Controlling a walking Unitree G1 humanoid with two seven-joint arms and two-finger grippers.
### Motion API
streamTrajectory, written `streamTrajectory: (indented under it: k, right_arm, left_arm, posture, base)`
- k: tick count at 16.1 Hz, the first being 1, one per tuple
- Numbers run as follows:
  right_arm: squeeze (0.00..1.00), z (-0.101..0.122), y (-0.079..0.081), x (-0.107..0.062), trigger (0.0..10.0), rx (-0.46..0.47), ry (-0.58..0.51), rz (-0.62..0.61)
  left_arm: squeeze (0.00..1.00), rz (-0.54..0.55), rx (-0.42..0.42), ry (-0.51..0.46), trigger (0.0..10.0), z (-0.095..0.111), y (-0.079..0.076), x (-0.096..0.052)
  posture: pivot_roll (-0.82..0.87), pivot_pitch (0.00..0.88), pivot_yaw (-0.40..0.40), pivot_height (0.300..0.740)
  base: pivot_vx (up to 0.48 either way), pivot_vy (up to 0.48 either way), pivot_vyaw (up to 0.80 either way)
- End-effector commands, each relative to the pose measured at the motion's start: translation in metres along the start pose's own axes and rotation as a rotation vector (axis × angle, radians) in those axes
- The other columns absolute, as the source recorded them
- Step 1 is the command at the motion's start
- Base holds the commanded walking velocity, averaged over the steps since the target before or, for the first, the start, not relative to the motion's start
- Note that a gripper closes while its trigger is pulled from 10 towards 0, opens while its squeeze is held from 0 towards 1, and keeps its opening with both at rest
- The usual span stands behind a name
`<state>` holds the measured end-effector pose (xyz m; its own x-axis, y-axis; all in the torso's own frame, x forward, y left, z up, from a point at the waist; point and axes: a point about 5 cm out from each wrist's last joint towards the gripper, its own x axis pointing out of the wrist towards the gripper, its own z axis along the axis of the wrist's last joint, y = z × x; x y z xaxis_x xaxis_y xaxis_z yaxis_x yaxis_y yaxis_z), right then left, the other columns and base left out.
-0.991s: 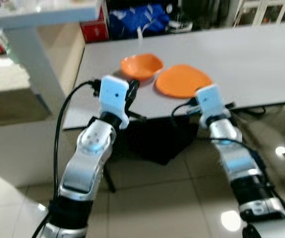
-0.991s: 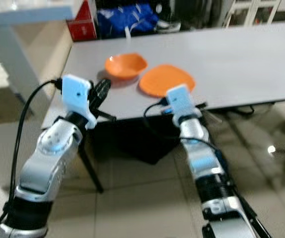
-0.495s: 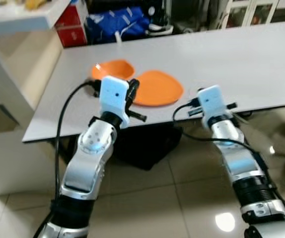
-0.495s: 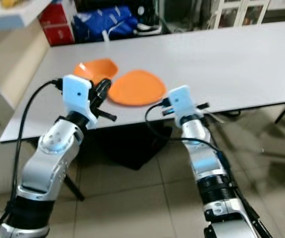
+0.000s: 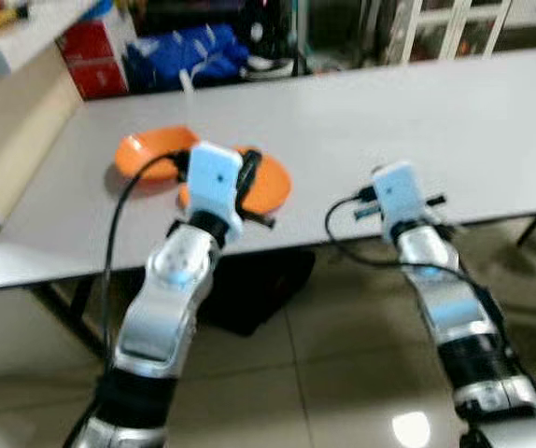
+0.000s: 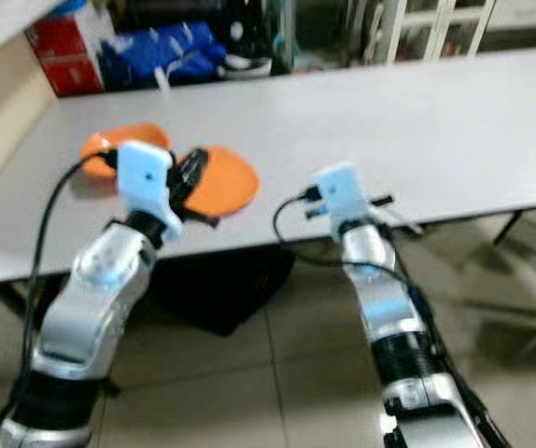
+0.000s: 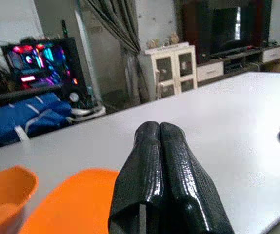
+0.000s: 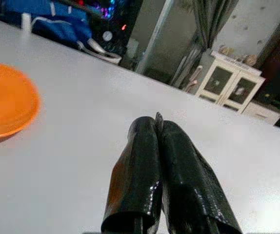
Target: Setting the table
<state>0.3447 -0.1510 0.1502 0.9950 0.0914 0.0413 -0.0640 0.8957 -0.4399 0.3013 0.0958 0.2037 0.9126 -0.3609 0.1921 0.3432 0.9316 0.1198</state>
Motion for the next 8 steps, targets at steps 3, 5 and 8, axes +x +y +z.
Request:
streamTrajectory:
  k: [3, 5, 8]
  right_arm:
    - [0.0, 0.012, 0.0078, 0.0031, 10.0, 0.003, -0.04, 0.023]
    - [0.0, 0.012, 0.0078, 0.0031, 10.0, 0.003, -0.04, 0.023]
    - [0.0, 0.0172, 0.0112, 0.0036, 10.0, 0.037, -0.059, 0.028]
  left_arm:
    - [0.0, 0.027, 0.017, -0.002, 10.0, 0.0007, 0.0081, -0.0019]
    - [0.0, 0.027, 0.017, -0.002, 10.0, 0.0007, 0.0081, -0.0019]
    - [0.0, 0.021, -0.028, 0.012, 10.0, 0.0008, 0.0048, -0.0003]
  posture:
    - [-0.19, 0.004, 0.095, 0.74]
    - [-0.19, 0.004, 0.095, 0.74]
    - [-0.19, 0.014, 0.097, 0.74]
  base:
    - [0.289, -0.382, 0.0]
    - [0.289, -0.382, 0.0]
    - [0.0, 0.0, 0.0]
